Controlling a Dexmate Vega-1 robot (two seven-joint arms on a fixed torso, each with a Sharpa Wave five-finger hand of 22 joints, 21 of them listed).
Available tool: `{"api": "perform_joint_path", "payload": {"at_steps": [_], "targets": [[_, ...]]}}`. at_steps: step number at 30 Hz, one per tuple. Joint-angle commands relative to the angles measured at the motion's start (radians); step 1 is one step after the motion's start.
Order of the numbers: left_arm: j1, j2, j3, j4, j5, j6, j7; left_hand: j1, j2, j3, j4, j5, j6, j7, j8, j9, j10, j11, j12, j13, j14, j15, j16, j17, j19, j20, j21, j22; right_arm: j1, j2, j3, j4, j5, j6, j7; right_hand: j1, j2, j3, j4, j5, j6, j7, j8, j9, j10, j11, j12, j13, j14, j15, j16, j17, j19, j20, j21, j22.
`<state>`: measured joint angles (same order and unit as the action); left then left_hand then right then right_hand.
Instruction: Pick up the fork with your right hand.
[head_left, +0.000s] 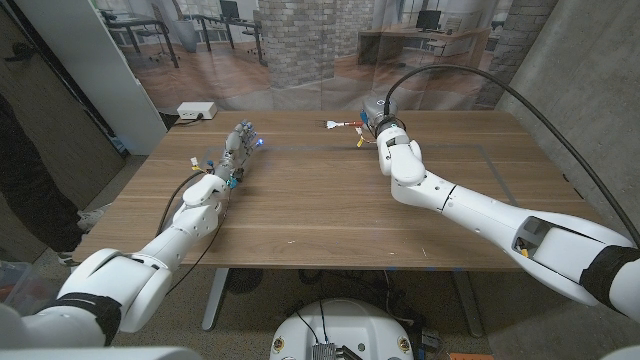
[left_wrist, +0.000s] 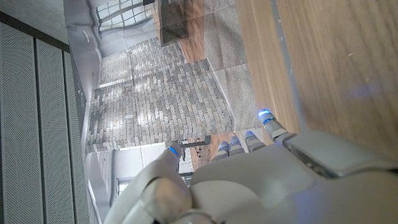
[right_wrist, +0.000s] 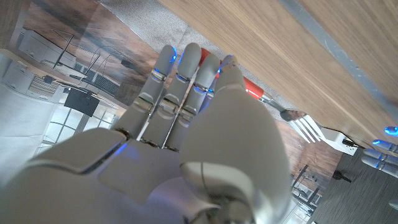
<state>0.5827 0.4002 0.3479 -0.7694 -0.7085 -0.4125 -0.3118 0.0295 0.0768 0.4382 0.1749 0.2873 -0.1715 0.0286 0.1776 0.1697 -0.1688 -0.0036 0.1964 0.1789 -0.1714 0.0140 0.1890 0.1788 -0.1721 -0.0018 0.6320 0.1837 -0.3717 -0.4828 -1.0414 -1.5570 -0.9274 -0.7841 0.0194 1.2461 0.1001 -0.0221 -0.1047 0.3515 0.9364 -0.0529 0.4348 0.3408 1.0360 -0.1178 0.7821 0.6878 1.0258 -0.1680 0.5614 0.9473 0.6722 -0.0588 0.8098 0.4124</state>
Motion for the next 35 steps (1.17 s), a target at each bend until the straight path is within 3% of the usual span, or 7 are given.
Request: {"api": "perform_joint_path", "payload": {"at_steps": [1,13,22,29,35], "targets": [[0.008,0.019,-0.003,-0.017,-0.006,0.007,-0.021,-0.007,0.081,0.000,-0.001,0.006,-0.161,0.006,0.003,0.002,-0.151,0.004,0.003,0.005,-0.127,0.001,0.002,0.003,-0.144,0.008,-0.003,0.004,-0.001,0.005,0.008,-0.004,-0.025,-0.015,-0.023,0.009,0.006,-0.006,0.001,0.007,0.122,-0.006,0.083,0.025,0.007,0.000,0.004,0.003,0.010,-0.047,-0.002,0.007,-0.005,-0.100,0.011,0.001],[-0.028,0.015,0.000,0.039,-0.007,0.004,-0.068,-0.007,0.081,0.000,-0.001,0.006,-0.161,0.006,0.003,0.002,-0.152,0.006,0.003,0.005,-0.127,0.002,0.002,0.003,-0.142,0.008,-0.005,0.004,0.006,0.017,0.014,0.010,-0.040,-0.029,-0.044,0.012,0.007,-0.013,0.003,0.008,0.122,-0.004,0.082,0.025,0.010,-0.001,0.003,0.003,0.014,-0.048,-0.009,0.015,-0.009,-0.101,0.023,-0.002],[-0.083,-0.004,0.008,0.138,-0.001,-0.011,-0.128,-0.007,0.081,-0.001,-0.001,0.006,-0.161,0.006,0.003,0.002,-0.153,0.006,0.002,0.005,-0.128,0.001,0.001,0.003,-0.143,0.008,-0.006,0.004,0.013,0.026,0.012,0.022,-0.052,-0.052,-0.051,0.014,0.009,-0.018,0.005,0.008,0.123,-0.003,0.082,0.026,0.011,0.000,0.002,0.002,0.016,-0.047,-0.014,0.021,-0.012,-0.101,0.031,-0.005],[-0.123,-0.029,0.016,0.213,0.006,-0.025,-0.168,-0.007,0.081,-0.001,-0.001,0.006,-0.162,0.006,0.002,0.002,-0.154,0.003,0.002,0.005,-0.128,0.000,0.001,0.003,-0.143,0.008,-0.007,0.004,0.009,0.005,0.009,-0.011,-0.075,-0.078,-0.030,0.017,0.010,-0.022,0.006,0.009,0.124,-0.004,0.082,0.027,0.012,0.001,0.001,0.001,0.020,-0.048,-0.018,0.026,-0.013,-0.101,0.039,-0.008],[-0.113,-0.033,0.020,0.188,0.011,-0.020,-0.162,-0.007,0.081,-0.001,-0.001,0.006,-0.164,0.007,0.002,0.002,-0.155,0.004,0.002,0.005,-0.128,0.001,0.001,0.003,-0.143,0.007,-0.009,0.004,-0.013,-0.020,0.029,-0.054,-0.073,-0.087,-0.022,0.018,0.011,-0.025,0.007,0.009,0.126,-0.003,0.082,0.027,0.013,0.000,0.000,0.000,0.022,-0.048,-0.021,0.029,-0.015,-0.101,0.045,-0.010]]}}
